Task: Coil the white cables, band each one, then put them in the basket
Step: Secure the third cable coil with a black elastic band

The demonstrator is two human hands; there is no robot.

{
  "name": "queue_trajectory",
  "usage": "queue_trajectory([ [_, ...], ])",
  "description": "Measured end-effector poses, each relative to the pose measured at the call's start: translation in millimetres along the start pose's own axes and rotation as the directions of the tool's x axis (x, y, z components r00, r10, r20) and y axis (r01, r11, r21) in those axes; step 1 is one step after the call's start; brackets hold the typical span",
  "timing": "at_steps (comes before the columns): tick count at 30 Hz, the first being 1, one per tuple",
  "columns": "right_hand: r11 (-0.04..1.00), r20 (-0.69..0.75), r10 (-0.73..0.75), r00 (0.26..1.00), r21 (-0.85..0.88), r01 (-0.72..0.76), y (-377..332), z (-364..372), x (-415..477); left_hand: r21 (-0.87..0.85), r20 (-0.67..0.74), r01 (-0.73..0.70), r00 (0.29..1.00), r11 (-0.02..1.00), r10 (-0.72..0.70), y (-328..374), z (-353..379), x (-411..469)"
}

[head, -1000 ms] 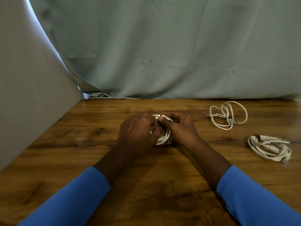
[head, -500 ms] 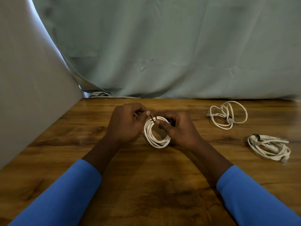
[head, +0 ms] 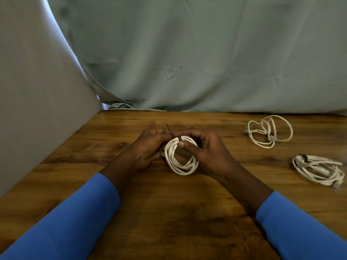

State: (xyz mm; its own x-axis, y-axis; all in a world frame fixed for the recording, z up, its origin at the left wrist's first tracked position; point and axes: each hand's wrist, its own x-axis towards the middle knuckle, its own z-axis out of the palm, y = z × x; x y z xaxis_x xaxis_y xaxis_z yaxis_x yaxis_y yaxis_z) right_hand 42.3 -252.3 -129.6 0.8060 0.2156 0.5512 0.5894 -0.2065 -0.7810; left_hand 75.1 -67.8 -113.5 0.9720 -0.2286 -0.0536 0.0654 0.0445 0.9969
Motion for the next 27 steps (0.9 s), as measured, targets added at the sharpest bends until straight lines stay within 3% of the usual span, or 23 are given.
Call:
queue_trajectory([
  [6, 0.999, -0.088, 0.014, 0.996, -0.043, -0.018, 1.8, -0.4, 2.0, -0.028, 0.104, 0.105, 0.989, 0.994, -0.102, -2.1, -6.3, 3.6],
  [10, 0.992, -0.088, 0.081, 0.993, 0.107, -0.071, -0.8, -2.0, 1.0, 0.089, 0.108, 0.116, 0.986, 0.989, -0.126, -1.1, -8.8, 4.3],
  [13, 0.987, -0.15, 0.122, 0.981, 0.119, -0.105, 2.7, -4.0, 4.5, 0.201, 0.003, -0.067, 0.998, 0.977, 0.067, -6.9, -6.3, 7.8],
  [15, 0.99, -0.197, 0.129, 0.972, 0.076, -0.117, 10.2, -6.7, 8.1, 0.363, -0.118, -0.286, 0.93, 0.887, 0.348, -7.9, -0.8, 8.8],
  [17, 0.992, -0.224, 0.127, 0.966, 0.011, -0.128, 14.3, -9.7, 10.3, 0.503, -0.157, -0.435, 0.803, 0.747, 0.574, -3.9, 3.3, 5.0],
  [19, 0.992, -0.218, 0.091, 0.972, -0.063, -0.108, 14.6, -12.1, 10.8, 0.597, -0.094, -0.562, 0.66, 0.573, 0.745, 0.5, 4.9, -3.0],
  [21, 0.993, -0.213, 0.053, 0.976, -0.093, -0.075, 13.2, -13.5, 10.2, 0.691, 0.088, -0.639, 0.54, 0.339, 0.837, 3.0, 9.4, -12.8],
  [23, 0.996, -0.214, 0.03, 0.976, -0.07, -0.046, 10.3, -13.1, 9.1, 0.758, 0.22, -0.615, 0.556, 0.218, 0.802, 1.9, 17.1, -17.9],
  [27, 0.998, -0.252, 0.045, 0.967, -0.035, -0.055, 8.7, -11.7, 8.8, 0.888, 0.23, -0.434, 0.706, 0.152, 0.67, -1.1, 32.4, -19.6],
])
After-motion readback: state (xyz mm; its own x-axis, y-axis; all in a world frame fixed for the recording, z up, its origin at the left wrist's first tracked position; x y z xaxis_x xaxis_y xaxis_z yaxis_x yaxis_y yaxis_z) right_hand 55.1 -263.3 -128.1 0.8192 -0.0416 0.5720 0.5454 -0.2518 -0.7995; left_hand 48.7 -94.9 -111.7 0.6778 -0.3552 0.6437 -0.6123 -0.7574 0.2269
